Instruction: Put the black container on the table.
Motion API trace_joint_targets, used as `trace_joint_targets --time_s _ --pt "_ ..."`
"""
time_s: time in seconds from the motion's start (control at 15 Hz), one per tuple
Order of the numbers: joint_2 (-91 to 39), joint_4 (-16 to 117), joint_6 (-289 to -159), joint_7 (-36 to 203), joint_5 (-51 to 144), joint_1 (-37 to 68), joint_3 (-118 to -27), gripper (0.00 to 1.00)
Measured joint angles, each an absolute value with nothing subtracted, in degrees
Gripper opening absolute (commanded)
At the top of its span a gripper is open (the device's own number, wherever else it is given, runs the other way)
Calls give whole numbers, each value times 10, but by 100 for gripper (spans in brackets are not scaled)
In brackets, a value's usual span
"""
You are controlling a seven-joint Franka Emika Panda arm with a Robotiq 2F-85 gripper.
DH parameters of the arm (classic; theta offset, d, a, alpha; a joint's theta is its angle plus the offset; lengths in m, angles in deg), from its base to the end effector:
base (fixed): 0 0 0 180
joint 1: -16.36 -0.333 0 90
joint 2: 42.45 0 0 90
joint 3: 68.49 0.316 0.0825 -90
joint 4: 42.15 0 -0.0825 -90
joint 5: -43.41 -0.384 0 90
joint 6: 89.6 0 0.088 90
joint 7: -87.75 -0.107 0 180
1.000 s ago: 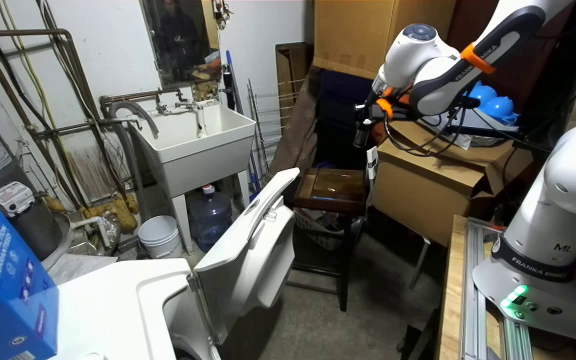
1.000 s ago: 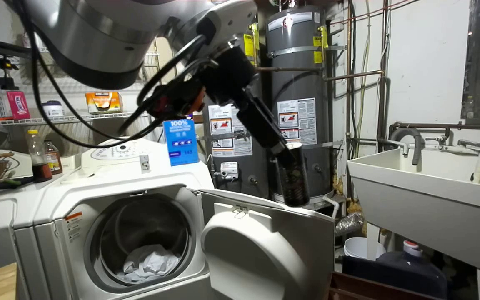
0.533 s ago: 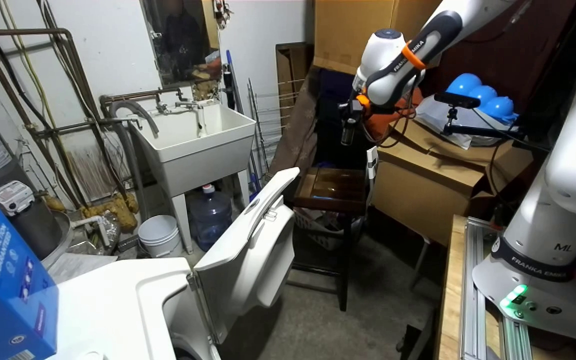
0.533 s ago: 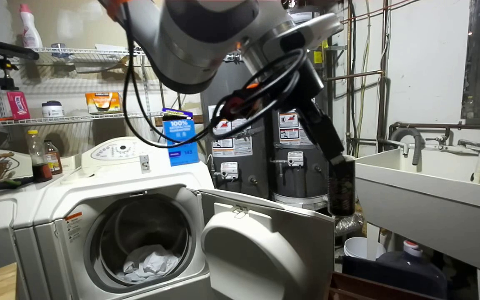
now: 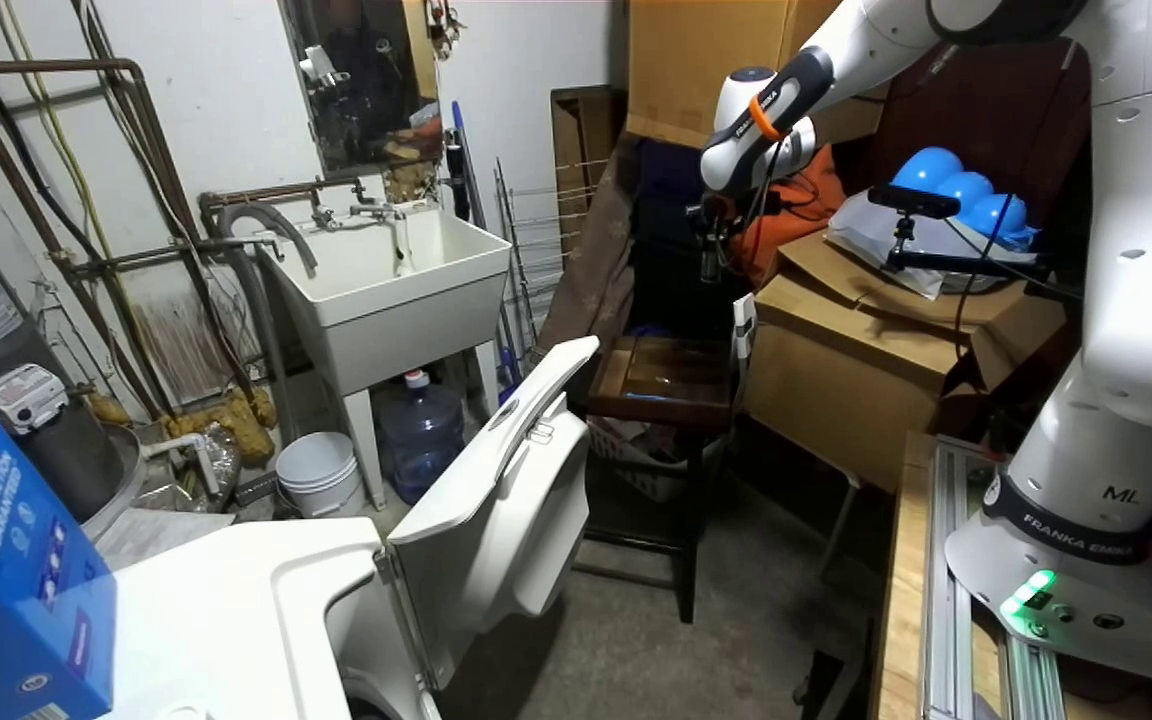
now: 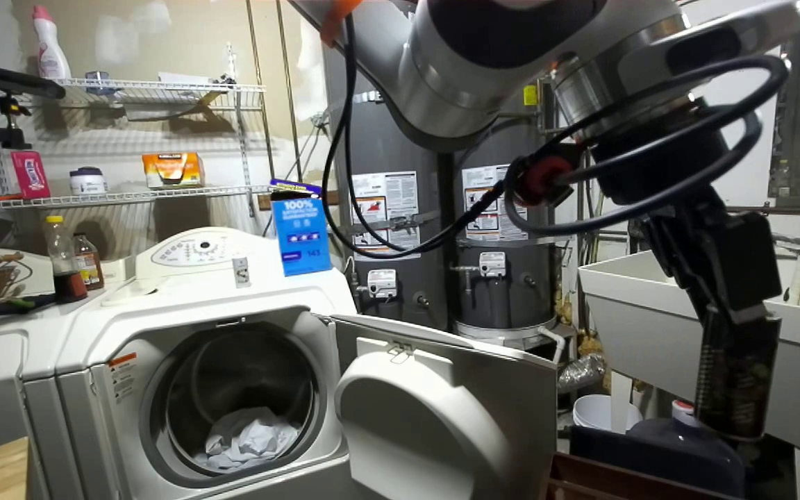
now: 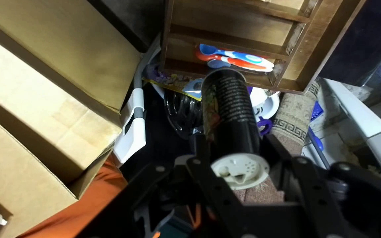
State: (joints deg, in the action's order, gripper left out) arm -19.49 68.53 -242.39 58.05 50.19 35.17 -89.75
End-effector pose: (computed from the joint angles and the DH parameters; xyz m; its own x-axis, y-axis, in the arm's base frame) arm 0.5123 -0.4039 0.3298 0.4475 -0.8010 0.3977 -0.8797 -0.4743 0.0345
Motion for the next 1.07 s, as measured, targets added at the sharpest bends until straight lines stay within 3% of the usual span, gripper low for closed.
trace_joint_targets --time_s 0.4,1.07 --pt "-161 677 -2429 581 487 345 -896 20" --pt "59 536 -2449 567 465 329 -914 20"
